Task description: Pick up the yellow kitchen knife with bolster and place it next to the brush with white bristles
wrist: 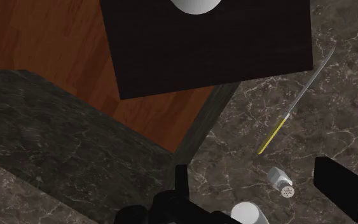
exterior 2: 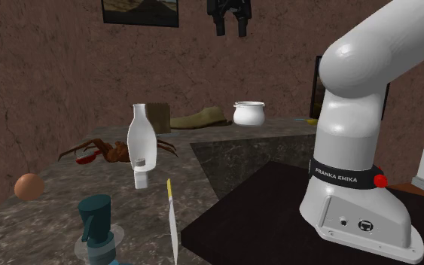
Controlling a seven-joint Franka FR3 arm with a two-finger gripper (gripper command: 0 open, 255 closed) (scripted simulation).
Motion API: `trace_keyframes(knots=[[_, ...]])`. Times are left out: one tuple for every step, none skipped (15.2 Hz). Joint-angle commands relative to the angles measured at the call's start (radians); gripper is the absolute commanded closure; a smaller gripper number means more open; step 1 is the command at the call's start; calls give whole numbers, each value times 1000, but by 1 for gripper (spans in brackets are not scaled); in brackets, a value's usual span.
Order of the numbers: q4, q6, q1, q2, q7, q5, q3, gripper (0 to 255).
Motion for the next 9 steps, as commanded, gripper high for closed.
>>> trace_keyframes(knots=[[0,0,0,0,0,0,0,0],[-37,28,-1,-10,19,14,3,0],[-74,56,-1,-19,38,29,7,0],[-109,85,-1,-26,57,44,12,0],[-144,115,-1,-32,76,59,16,0],[-178,146,-1,-37,94,75,22,0],[-212,177,1,-41,112,91,27,0],[-244,209,2,-43,130,108,34,0],[-275,242,4,-43,148,125,40,0]])
